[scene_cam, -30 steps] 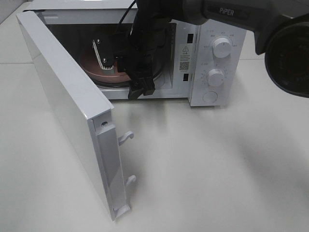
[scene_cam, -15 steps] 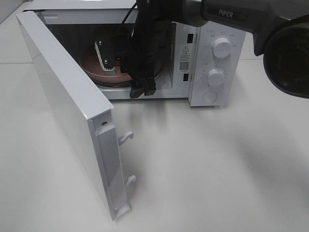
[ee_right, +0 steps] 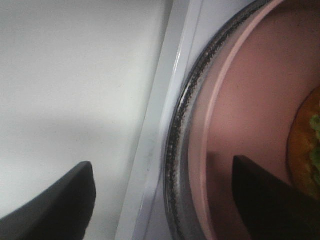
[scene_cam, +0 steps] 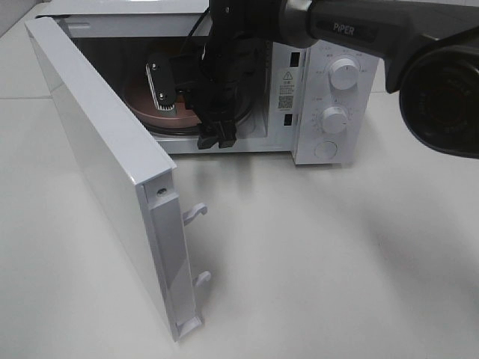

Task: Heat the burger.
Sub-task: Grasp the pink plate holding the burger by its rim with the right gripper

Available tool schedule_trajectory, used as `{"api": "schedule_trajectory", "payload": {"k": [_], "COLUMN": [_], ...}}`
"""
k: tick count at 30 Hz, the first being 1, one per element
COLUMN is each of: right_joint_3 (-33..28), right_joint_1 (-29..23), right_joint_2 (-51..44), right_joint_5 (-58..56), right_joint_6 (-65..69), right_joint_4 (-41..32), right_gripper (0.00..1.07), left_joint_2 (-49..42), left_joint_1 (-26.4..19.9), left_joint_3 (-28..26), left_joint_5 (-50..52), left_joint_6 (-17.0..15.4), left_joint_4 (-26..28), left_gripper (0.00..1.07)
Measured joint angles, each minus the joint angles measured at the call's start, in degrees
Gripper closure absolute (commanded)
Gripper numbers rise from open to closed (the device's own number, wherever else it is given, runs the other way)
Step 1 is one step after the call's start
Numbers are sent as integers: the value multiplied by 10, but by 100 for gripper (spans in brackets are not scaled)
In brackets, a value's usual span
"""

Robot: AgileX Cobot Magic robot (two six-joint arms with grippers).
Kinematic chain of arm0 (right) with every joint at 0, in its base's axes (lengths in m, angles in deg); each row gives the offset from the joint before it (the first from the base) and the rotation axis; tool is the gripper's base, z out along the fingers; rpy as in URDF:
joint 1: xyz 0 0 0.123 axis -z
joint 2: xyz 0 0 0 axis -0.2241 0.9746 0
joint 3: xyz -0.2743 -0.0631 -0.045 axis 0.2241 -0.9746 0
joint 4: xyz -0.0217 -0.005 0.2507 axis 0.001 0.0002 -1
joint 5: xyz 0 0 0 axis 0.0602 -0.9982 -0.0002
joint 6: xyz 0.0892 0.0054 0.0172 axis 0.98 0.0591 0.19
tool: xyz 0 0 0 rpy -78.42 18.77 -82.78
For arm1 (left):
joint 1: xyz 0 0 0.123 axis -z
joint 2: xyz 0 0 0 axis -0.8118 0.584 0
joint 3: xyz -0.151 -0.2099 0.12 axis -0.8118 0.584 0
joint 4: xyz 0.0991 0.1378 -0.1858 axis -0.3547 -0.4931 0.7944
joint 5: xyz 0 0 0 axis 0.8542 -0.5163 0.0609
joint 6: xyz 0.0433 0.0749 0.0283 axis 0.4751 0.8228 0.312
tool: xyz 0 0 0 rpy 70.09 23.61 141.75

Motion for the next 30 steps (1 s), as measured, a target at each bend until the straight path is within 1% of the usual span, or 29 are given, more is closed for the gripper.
{"api": "schedule_trajectory", "payload": {"k": [12,30], "right_joint_3": [54,60], "right_joint_1": [0,0], "right_joint_2": [32,49], "right_joint_5": [-1,-1], "right_joint_6": [11,25], "right_joint_4": [-7,-9], "right_gripper": [31,31], "left_joint_2": [0,0], "left_joint_1": [0,0], "left_joint_3": [0,0], "left_joint_5": [0,0], "left_joint_6": [0,0], "left_joint_4": [0,0], "left_gripper": [6,6]}}
